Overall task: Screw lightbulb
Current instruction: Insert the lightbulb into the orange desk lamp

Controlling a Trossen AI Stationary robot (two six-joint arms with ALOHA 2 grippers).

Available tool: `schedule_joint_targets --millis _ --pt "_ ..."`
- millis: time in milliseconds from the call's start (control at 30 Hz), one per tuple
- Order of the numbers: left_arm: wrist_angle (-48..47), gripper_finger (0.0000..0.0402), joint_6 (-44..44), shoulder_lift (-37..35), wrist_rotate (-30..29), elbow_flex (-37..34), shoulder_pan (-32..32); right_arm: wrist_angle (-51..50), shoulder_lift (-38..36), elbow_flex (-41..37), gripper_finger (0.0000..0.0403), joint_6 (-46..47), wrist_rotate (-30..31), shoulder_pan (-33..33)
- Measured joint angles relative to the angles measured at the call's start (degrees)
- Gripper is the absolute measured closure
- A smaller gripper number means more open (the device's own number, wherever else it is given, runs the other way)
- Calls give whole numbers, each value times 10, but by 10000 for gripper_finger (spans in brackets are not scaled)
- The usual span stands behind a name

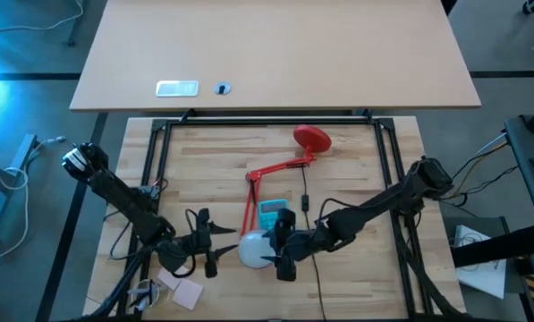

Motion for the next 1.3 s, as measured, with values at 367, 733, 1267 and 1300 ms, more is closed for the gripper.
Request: schedule_joint_targets --millis 367,733,1267,1300 --pt "-5 218 -5 1 21 8 0 -56 -2 1 131 49 46 2" --pt "-6 218 -3 2 32 8 0 -61 -10 -1 139 41 97 -7" --pt "-20 218 -3 2 32 7 0 -31 -10 -1 132 30 17 -4" --pt "-20 218 -3 2 32 7 0 -30 -10 -1 133 30 17 -5"
